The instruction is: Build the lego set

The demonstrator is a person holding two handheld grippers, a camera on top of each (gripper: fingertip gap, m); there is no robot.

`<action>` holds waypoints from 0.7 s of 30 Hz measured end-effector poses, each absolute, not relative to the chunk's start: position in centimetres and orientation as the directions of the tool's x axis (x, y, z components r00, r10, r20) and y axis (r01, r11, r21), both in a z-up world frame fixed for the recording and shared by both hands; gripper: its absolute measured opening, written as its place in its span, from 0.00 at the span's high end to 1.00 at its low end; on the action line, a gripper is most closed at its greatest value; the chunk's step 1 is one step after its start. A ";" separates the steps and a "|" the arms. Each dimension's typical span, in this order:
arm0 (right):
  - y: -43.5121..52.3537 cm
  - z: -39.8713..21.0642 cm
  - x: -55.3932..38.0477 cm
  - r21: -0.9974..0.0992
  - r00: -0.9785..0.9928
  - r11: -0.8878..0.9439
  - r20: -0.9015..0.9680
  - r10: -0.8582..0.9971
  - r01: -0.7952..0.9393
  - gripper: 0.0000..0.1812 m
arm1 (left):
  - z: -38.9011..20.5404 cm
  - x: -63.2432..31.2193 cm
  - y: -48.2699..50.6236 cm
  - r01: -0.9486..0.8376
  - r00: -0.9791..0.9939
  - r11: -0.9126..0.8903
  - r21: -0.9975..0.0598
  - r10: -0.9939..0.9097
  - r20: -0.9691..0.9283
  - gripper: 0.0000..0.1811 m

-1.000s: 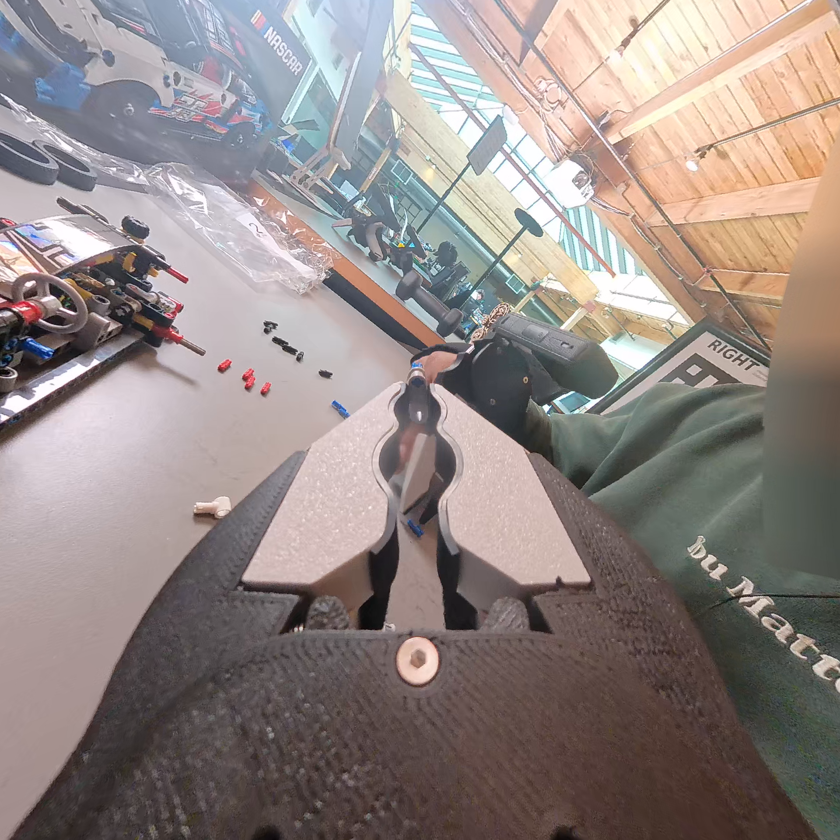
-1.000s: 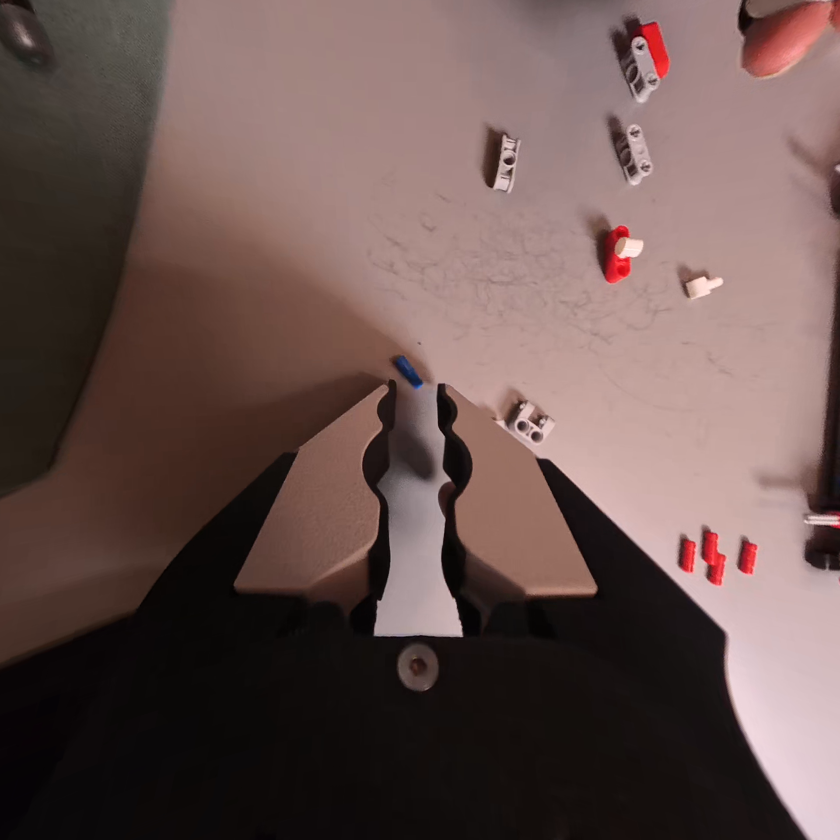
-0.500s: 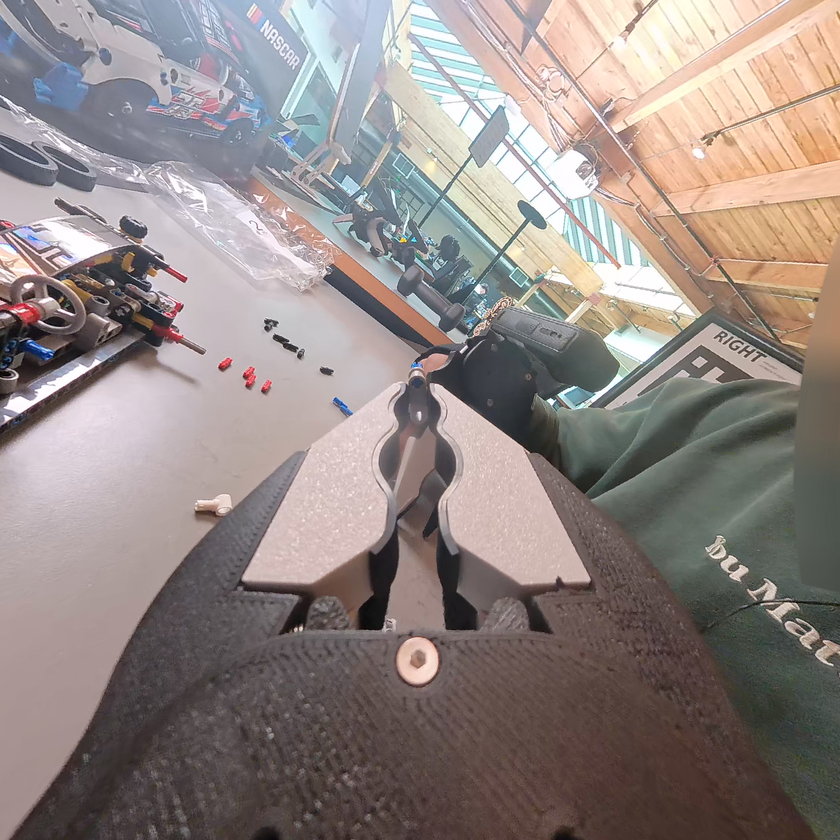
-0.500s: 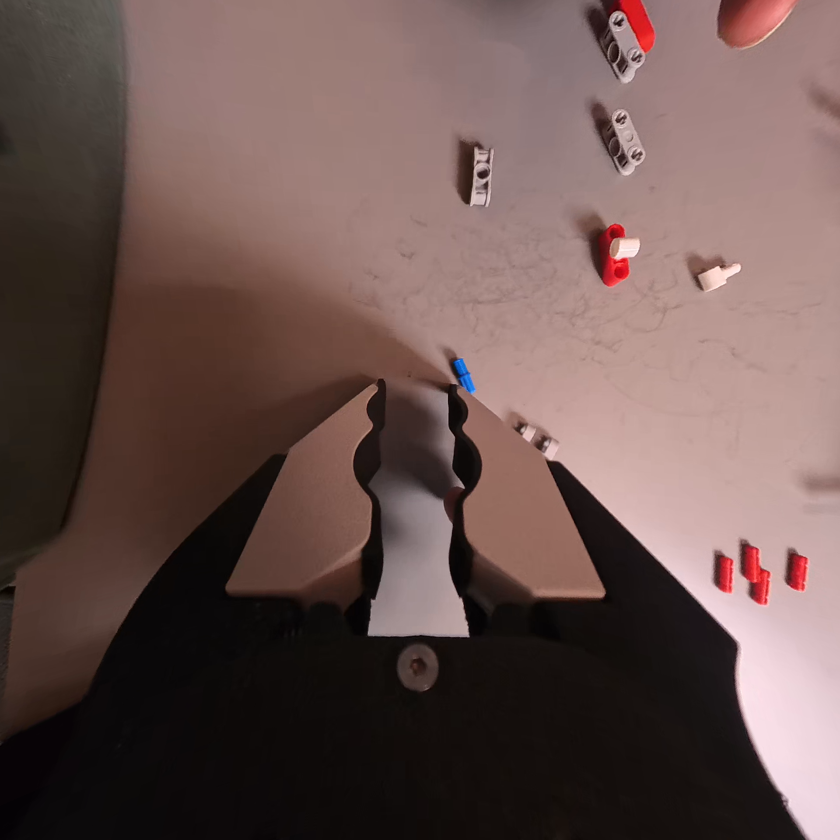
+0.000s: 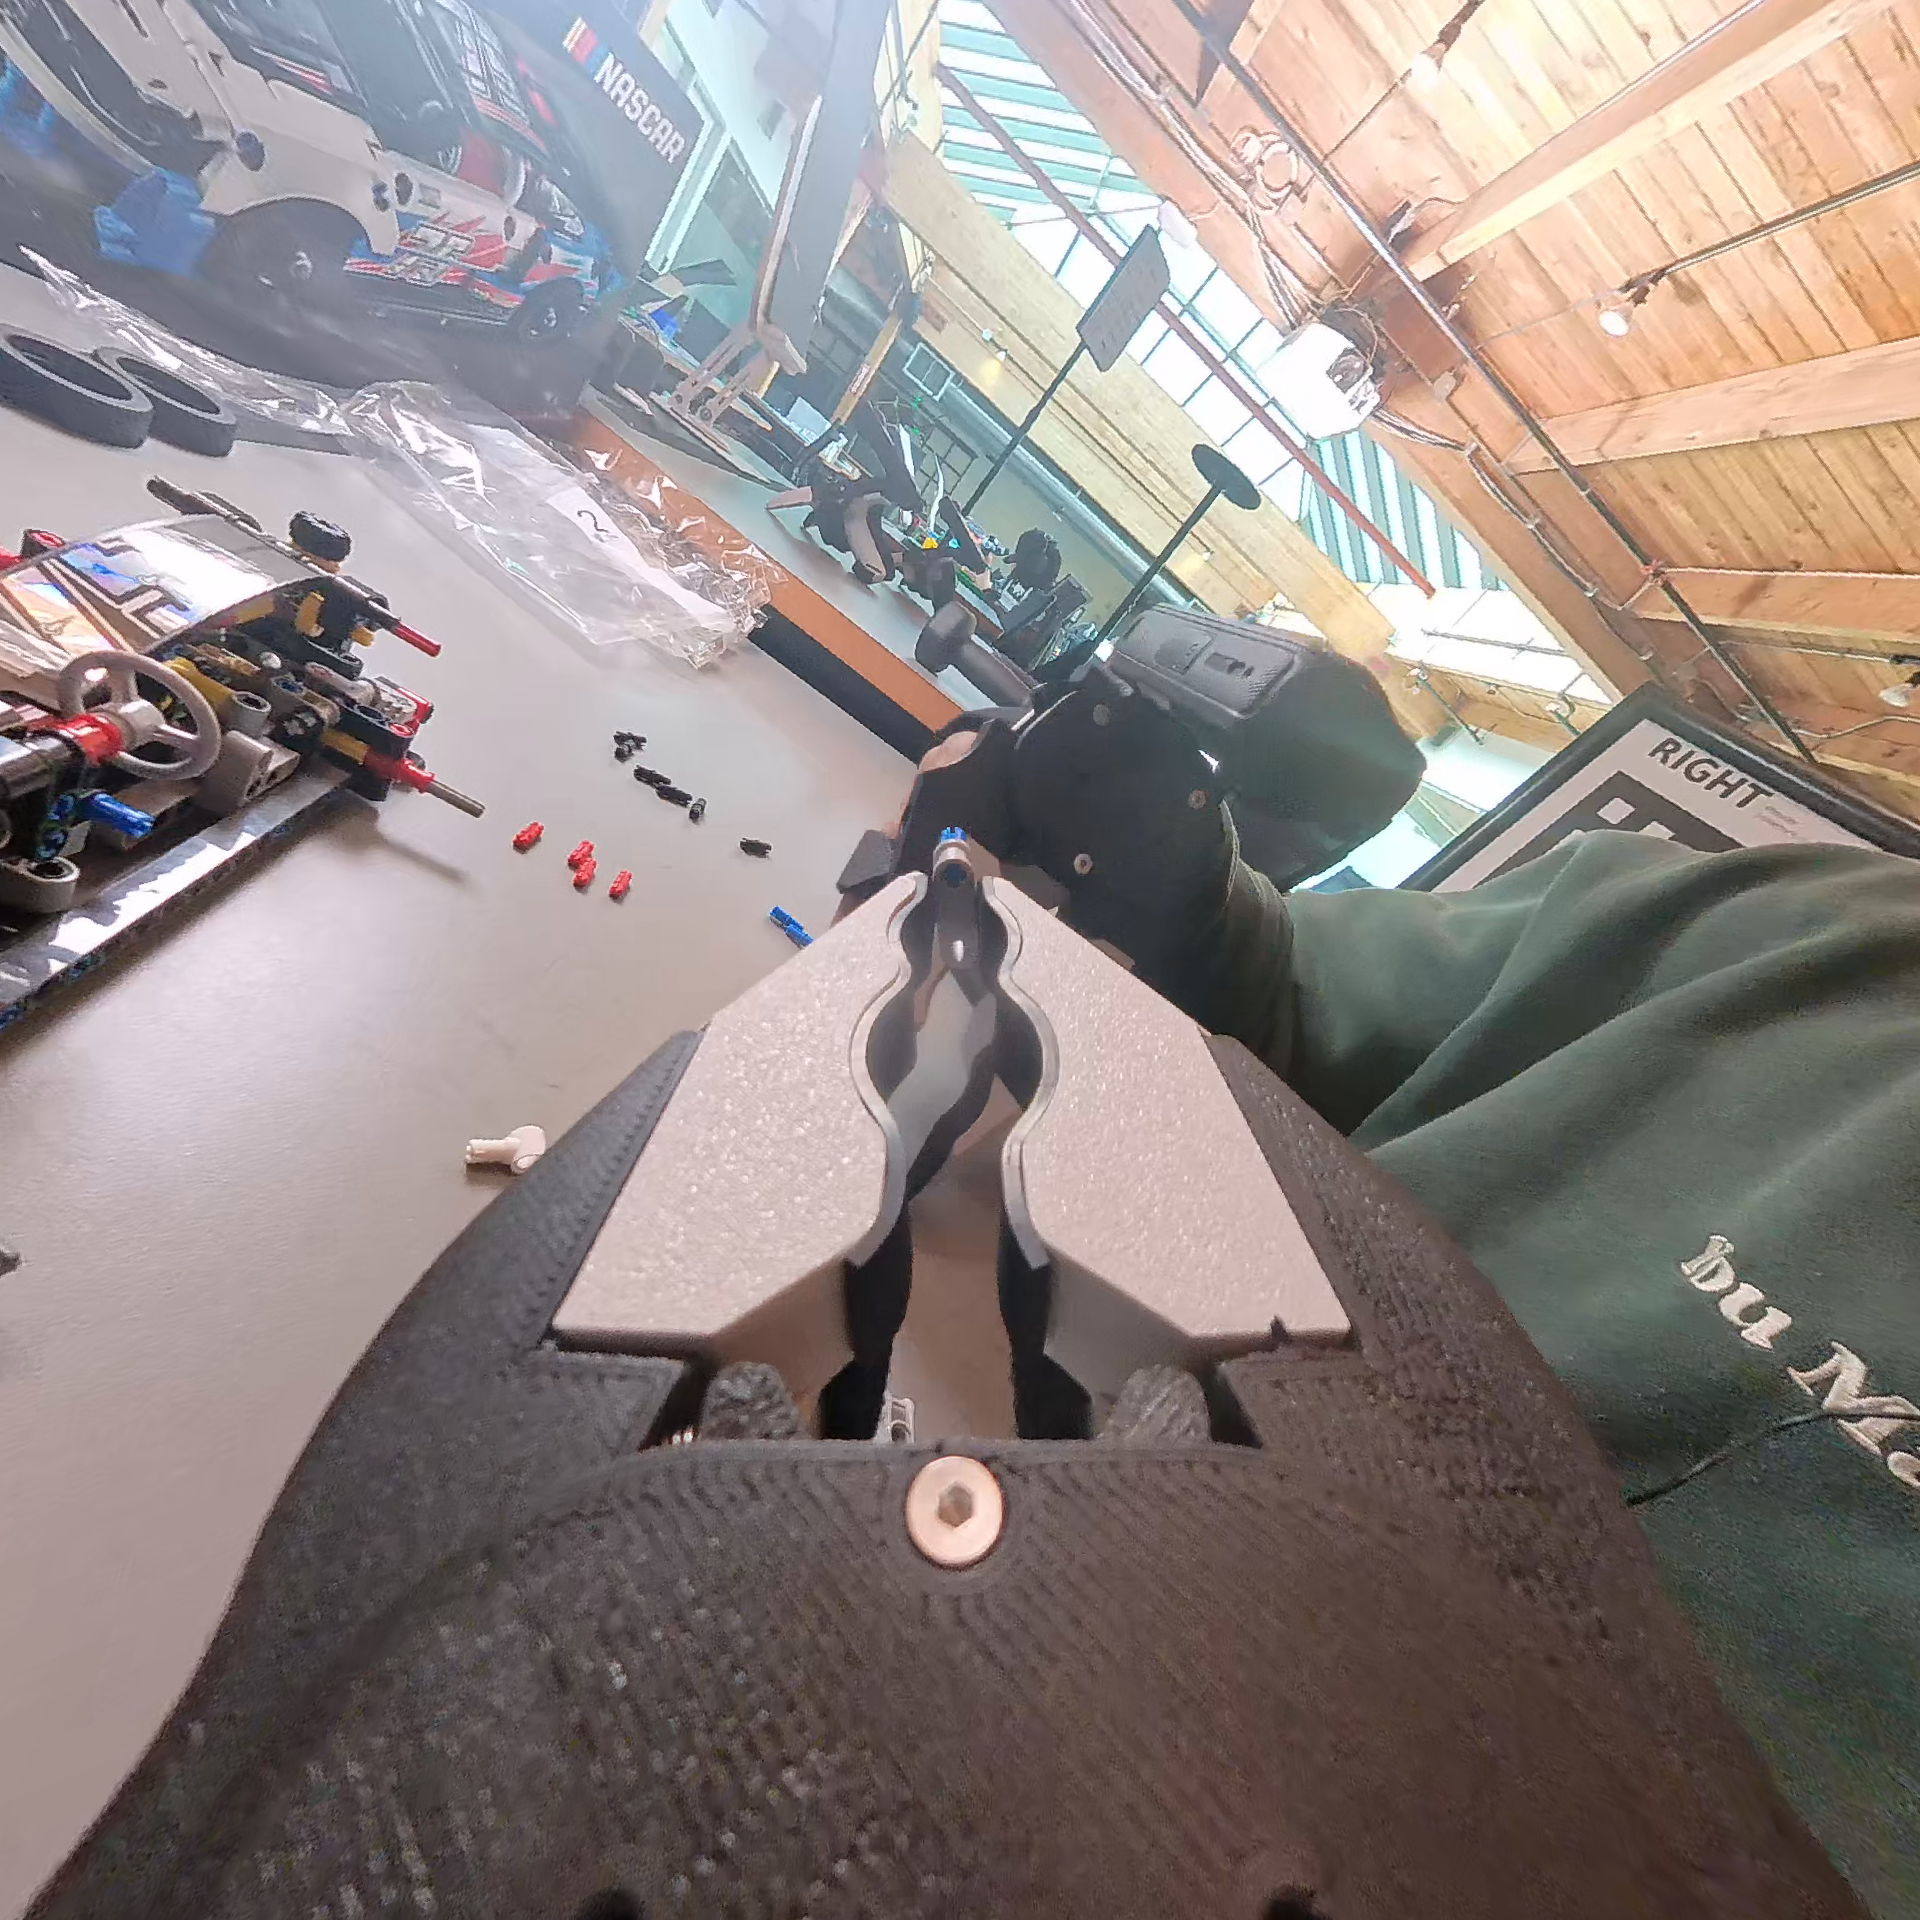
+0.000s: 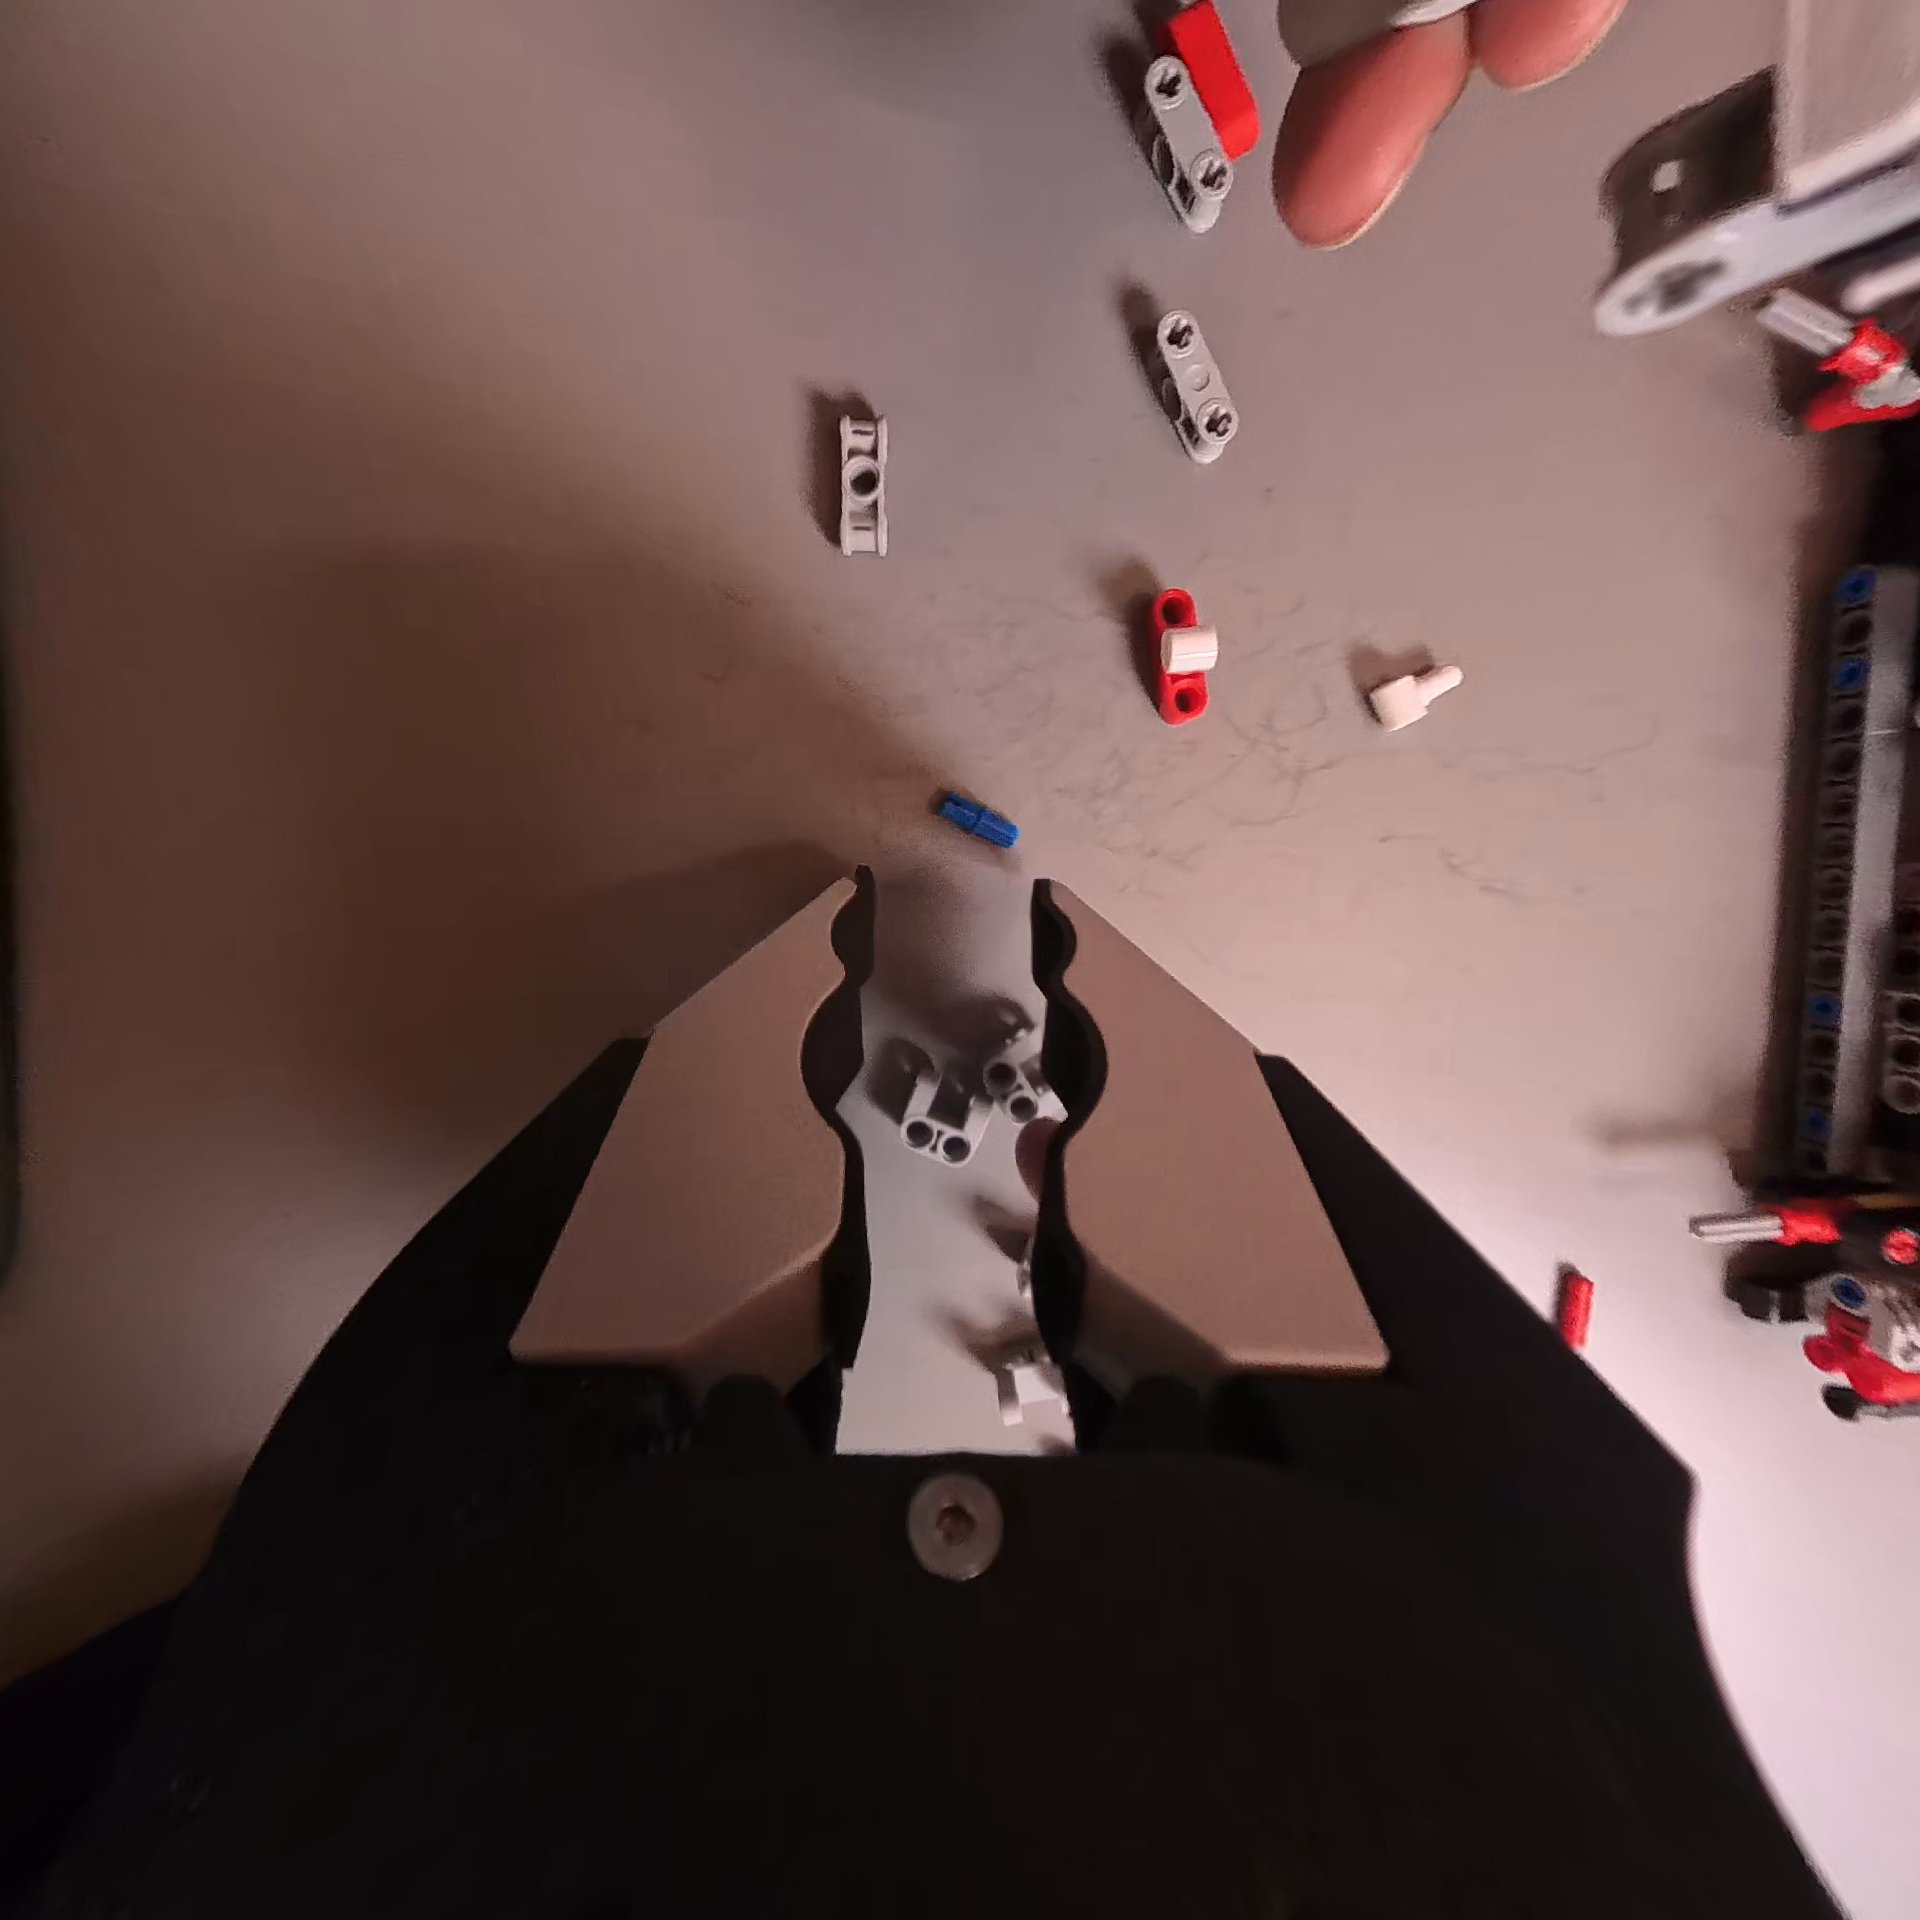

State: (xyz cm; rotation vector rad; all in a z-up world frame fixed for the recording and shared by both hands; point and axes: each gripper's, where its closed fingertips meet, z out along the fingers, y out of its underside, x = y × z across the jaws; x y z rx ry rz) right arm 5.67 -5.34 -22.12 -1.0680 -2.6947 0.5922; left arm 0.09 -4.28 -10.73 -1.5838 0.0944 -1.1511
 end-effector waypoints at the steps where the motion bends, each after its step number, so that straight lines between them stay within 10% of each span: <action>1: -5.7 -22.4 5.6 -0.423 -0.730 0.664 0.007 0.683 0.617 0.84 | -10.7 0.0 -4.3 0.489 0.522 -0.375 -0.787 -0.597 0.609 0.98; 21: -7.3 -22.8 1.6 -0.418 -0.774 0.707 0.013 0.633 0.571 0.97 | -8.8 -2.9 -4.8 0.521 0.554 -0.300 -0.799 -0.593 0.584 0.98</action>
